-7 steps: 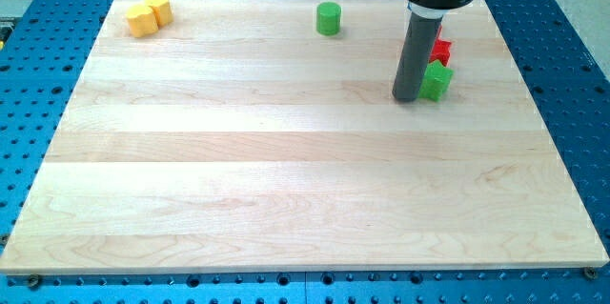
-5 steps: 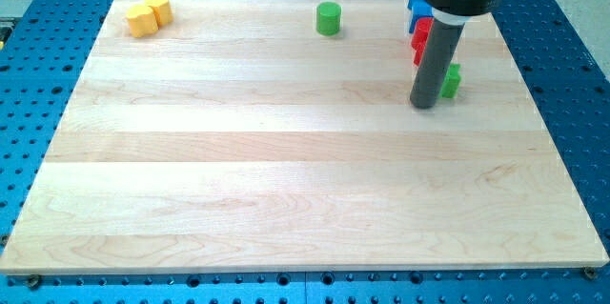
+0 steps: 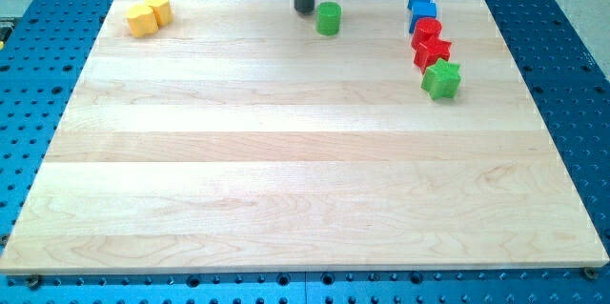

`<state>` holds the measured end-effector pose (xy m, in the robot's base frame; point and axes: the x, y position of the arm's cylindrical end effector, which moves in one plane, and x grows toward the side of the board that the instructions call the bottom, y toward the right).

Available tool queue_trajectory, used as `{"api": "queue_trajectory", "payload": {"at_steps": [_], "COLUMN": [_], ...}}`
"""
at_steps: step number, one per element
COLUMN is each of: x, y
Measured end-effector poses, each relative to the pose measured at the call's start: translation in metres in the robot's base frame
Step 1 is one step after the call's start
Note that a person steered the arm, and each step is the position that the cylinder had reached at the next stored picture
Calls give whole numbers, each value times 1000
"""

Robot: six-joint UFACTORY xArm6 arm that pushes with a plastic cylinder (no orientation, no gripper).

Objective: Place the green circle below the green star

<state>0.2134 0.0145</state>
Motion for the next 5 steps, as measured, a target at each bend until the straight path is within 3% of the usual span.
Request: {"api": "queue_trajectory", "payload": {"at_steps": [1, 2, 4, 5], "x": [77, 110, 4, 26], "y": [4, -7, 11, 17]}}
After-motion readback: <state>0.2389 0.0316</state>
